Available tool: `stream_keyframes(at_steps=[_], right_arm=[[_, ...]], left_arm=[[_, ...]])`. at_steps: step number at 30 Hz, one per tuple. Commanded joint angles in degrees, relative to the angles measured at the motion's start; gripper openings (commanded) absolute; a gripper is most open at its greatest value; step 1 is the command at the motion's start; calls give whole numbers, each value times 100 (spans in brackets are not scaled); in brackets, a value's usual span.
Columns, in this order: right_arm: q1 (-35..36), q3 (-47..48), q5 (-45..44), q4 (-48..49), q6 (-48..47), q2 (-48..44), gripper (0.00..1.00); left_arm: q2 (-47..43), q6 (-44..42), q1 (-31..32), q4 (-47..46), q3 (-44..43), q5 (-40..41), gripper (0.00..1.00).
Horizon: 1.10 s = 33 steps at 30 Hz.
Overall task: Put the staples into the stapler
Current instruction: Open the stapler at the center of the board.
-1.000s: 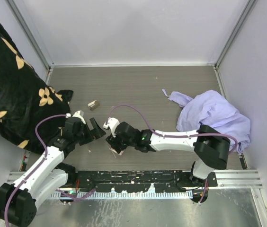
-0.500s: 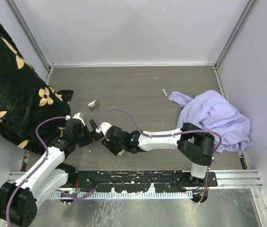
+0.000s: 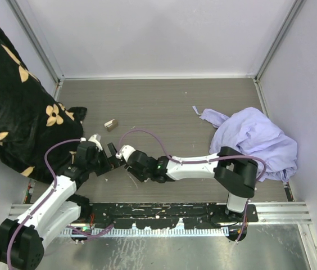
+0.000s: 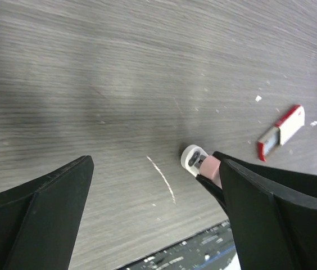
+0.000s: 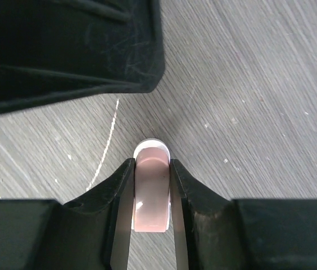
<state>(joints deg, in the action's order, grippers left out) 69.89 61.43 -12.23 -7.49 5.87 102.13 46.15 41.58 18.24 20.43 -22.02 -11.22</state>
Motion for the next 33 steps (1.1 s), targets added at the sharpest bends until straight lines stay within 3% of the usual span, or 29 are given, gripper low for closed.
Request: stream_keyframes(at_steps=[1,6,10,13,15,21,27,33], right_arm=[[-213,-404,216,649,-227,-1134,2],[-715,-1425,1641,1923,-360,-2348,0],[-836,-1851,2165,2425,-449,-2841,0],[-832,-1934,2317,2494,-476,-2930,0],[-836,-2008,2370,2583,-465,-2987,0],[-832,-2120,2433,2680,-446,-3122,0],[-836,-2220,2463,2819,-427,-3291,0],[-836,-2243,2558,2893,-403,-3335,0]], left_arm=[[-153,356,-37,-316,38,-1128,95],[-206,1029,-32,-1086,302,-2444,88],[-98,1272,-30,-1455,264,-3129,88],[-125,1570,-32,-1871,233,-3450,81],[-274,1723,-37,-1989,211,-3371,73],[-870,1920,-38,-1755,176,-2732,65],[-598,1944,-34,-1836,119,-3091,51],[-349,1786,-30,-1776,-10,-3377,46]])
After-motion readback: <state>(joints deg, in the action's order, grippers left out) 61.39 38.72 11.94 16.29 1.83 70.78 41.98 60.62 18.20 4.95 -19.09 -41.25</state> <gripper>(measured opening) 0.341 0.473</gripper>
